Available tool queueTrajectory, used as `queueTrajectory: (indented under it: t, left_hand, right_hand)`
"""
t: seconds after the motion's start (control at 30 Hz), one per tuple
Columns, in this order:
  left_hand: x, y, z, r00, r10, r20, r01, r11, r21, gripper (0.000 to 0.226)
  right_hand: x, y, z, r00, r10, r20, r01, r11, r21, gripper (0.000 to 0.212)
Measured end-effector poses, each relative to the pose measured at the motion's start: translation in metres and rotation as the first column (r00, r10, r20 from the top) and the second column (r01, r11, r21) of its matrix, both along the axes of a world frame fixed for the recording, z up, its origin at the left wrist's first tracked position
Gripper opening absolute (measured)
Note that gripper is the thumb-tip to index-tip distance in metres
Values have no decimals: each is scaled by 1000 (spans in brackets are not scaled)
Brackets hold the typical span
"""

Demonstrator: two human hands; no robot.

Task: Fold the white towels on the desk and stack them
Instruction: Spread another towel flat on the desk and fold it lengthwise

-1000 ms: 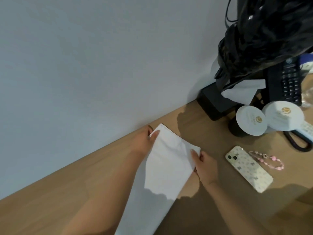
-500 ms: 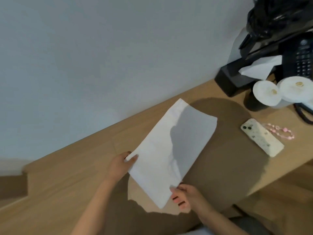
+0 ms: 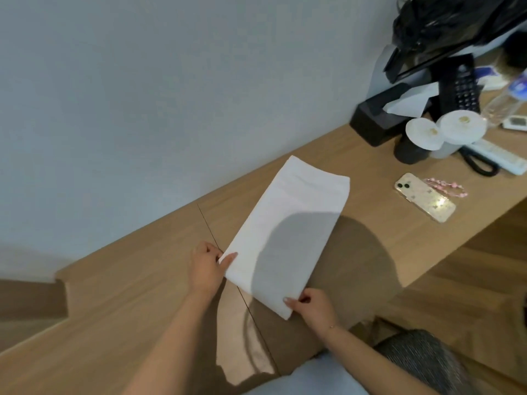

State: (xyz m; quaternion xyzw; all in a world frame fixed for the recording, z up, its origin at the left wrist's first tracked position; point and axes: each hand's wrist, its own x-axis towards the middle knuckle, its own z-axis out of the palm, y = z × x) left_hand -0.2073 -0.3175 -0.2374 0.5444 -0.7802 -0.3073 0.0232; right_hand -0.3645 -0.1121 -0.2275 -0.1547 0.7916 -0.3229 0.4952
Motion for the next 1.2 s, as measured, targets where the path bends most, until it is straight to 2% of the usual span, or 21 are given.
queueTrajectory:
  t: [0.07,0.17,0.23,0.3,0.33,0.37,0.4,0.43,0.47,0.57,0.63,0.67,0.77,0.83,0.9,0.93,1.03,1.2]
  left_hand:
    - [-2,2,-4,1000,-1,28,2,998,-56,44]
    - [-5,4,-7,997,7,74,2,993,-115,46]
    - [-5,5,-8,994,28,102,-13,990,-143,49]
    - [-1,3,-8,985,22,170,8,984,-176,51]
    - [1,-1,-7,977,25,210,16,981,-192,50]
    - [2,-7,-4,969,39,243,12,978,-207,48]
    - [3,-13,1,961,72,267,-10,974,-228,42]
    - [2,-19,7,953,124,277,-51,965,-258,35]
    - [-2,-22,13,945,186,269,-102,949,-297,28]
    - [-34,-11,28,954,272,121,-213,908,-361,28]
    - [-67,14,30,966,259,-18,-253,922,-292,40]
    - [-82,28,25,967,253,-28,-253,940,-230,48]
    - [-104,56,-2,963,248,105,-237,966,-102,63]
    - [-101,57,-15,950,229,214,-200,969,-148,66]
    - [-92,54,-22,944,190,272,-137,970,-202,70]
    - [-89,51,-26,943,170,286,-113,972,-205,70]
    - [-79,42,-28,943,146,299,-82,973,-217,68]
    - [-64,29,-28,946,206,249,-153,964,-217,65]
  right_hand:
    - [2,-1,-3,999,15,-28,-16,1000,-11,27]
    - [-6,-2,-2,996,60,71,-60,998,-4,20]
    - [-21,-3,0,995,79,56,-81,996,24,21]
    - [-44,-6,4,982,88,-169,-86,996,17,17]
    - [-59,-9,9,946,99,-310,-107,994,-9,12]
    - [-76,-12,15,874,143,-465,-168,986,-13,9]
    - [-95,-19,21,752,219,-622,-260,965,25,12]
    - [-113,-27,27,612,296,-733,-355,932,80,17]
    - [-128,-39,33,516,344,-785,-430,896,110,22]
    - [-151,-88,39,478,411,-776,-583,809,70,36]
    - [-145,-123,35,381,507,-773,-718,689,98,45]
    - [-139,-138,31,320,556,-767,-783,611,116,49]
    - [-120,-171,10,133,660,-739,-901,391,188,55]
    - [-119,-182,-9,24,696,-717,-923,291,252,57]
    - [-133,-185,-23,-64,671,-739,-921,246,303,60]
    - [-146,-187,-29,-73,660,-748,-912,259,317,62]
    - [-196,-186,-33,6,647,-762,-840,417,348,63]
    - [-218,-184,-34,47,652,-757,-803,475,360,62]
